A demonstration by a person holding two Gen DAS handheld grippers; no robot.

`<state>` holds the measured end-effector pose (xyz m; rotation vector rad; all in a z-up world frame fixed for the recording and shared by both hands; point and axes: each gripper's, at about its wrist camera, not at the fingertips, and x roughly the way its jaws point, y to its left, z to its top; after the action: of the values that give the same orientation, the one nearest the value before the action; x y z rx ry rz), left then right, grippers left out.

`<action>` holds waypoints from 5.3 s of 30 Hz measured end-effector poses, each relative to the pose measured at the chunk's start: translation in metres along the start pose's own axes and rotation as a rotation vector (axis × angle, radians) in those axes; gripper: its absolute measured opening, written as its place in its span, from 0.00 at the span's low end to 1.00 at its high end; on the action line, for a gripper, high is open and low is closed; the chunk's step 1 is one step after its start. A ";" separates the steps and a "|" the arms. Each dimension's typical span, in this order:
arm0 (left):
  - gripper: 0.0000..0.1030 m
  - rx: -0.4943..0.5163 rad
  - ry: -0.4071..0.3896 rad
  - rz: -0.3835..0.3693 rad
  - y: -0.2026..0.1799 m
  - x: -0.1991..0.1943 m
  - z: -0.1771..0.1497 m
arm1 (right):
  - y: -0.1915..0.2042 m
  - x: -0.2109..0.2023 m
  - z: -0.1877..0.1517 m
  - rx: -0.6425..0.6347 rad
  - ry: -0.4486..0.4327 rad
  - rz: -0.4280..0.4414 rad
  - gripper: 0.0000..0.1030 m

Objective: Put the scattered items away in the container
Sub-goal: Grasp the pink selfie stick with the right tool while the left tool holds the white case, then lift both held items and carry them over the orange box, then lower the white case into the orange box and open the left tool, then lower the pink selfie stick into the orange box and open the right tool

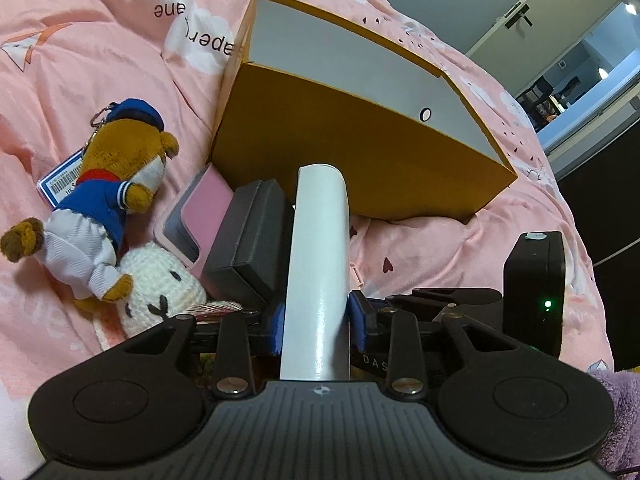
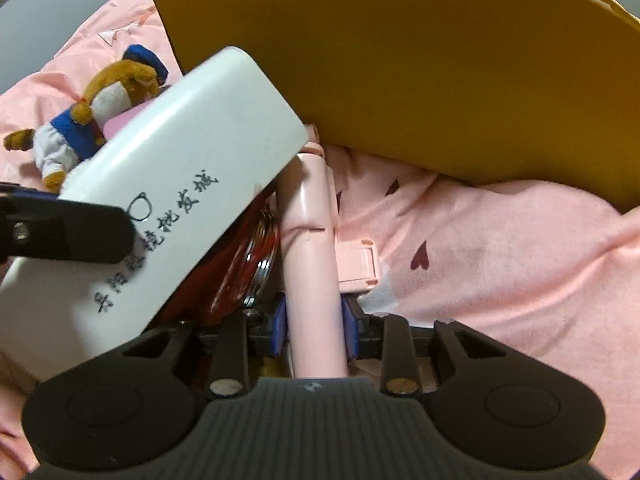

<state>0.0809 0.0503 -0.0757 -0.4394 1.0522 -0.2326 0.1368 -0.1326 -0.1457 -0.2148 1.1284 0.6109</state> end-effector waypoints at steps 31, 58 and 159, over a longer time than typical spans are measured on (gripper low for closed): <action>0.31 0.084 -0.209 -0.090 -0.035 -0.060 0.009 | -0.005 -0.130 -0.010 0.137 -0.259 0.000 0.29; 0.31 0.062 -0.370 -0.119 -0.044 -0.057 0.130 | -0.027 -0.183 0.102 0.072 -0.467 -0.065 0.29; 0.23 -0.093 -0.175 -0.024 0.043 0.016 0.179 | -0.042 0.050 0.231 0.119 0.224 -0.096 0.29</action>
<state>0.2443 0.1244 -0.0331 -0.5465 0.8888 -0.1641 0.3542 -0.0439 -0.0973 -0.2380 1.3577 0.4400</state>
